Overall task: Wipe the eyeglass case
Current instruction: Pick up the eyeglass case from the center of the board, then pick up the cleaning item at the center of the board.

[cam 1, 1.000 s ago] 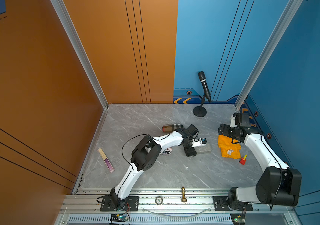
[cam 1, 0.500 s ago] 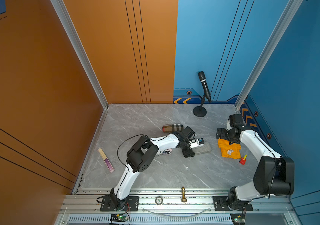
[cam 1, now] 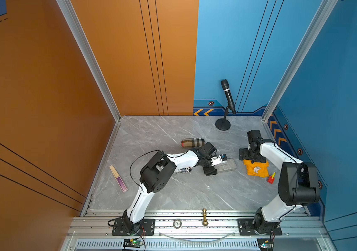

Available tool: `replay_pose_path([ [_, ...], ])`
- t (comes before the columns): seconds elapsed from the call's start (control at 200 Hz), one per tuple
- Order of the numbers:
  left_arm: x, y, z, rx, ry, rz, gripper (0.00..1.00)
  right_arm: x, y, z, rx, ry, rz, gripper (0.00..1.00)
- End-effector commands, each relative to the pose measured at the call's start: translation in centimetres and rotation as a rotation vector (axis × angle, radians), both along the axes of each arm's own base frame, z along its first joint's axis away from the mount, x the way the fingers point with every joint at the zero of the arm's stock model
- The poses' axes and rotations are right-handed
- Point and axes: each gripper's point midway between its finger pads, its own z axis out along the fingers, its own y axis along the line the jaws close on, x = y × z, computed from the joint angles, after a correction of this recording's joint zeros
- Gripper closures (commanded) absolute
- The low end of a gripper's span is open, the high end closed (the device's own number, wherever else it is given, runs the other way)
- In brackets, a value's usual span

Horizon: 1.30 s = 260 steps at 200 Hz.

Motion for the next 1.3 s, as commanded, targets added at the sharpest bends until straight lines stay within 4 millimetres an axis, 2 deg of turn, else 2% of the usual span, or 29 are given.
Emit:
replay_pose_path([
  [0.0, -0.4, 1.6, -0.6, 0.039, 0.015, 0.025, 0.55, 0.1, -0.5, 0.0, -0.041, 0.032, 0.005, 0.0],
  [0.26, -0.2, 2.6, 2.9, -0.014, -0.023, 0.065, 0.57, 0.4, -0.9, -2.9, -0.056, 0.102, 0.007, 0.04],
  [0.491, -0.9, 4.4, 2.9, -0.013, -0.007, 0.103, 0.58, 1.2, -0.1, -4.7, 0.002, 0.131, 0.0, 0.32],
  [0.661, -1.3, 4.7, 3.3, -0.028, -0.002, 0.119, 0.59, 1.0, 0.2, -5.9, 0.017, 0.154, 0.003, 0.6],
  [0.686, -1.3, 4.8, 3.2, -0.029, 0.001, 0.123, 0.59, 1.1, 0.3, -6.0, 0.021, 0.152, 0.004, 0.72],
  [0.701, -1.3, 4.8, 3.2, -0.029, 0.004, 0.123, 0.59, 1.0, 0.3, -6.0, 0.021, 0.151, 0.002, 0.86],
  [0.716, -1.3, 4.7, 3.3, -0.031, 0.003, 0.126, 0.59, 1.0, 0.3, -5.9, 0.02, 0.149, 0.002, 0.94],
  [0.756, -1.3, 4.7, 3.3, -0.032, 0.006, 0.129, 0.59, 1.0, 0.6, -5.7, 0.02, 0.135, 0.004, 1.0],
  [0.896, -1.6, 4.8, 3.1, -0.034, 0.017, 0.138, 0.6, 0.9, 1.9, -3.5, 0.024, 0.092, 0.039, 1.0],
  [1.051, -1.1, 4.2, 3.6, -0.08, -0.007, 0.147, 0.62, -0.4, 4.6, 0.8, 0.145, 0.032, 0.077, 1.0],
  [1.161, -0.7, 4.0, 3.5, -0.116, -0.026, 0.167, 0.67, -2.2, 7.7, 3.8, 0.315, -0.026, 0.105, 1.0],
  [1.297, -0.5, 3.4, 3.3, -0.137, -0.031, 0.171, 0.69, -5.8, 11.6, 6.1, 0.482, -0.009, 0.172, 1.0],
])
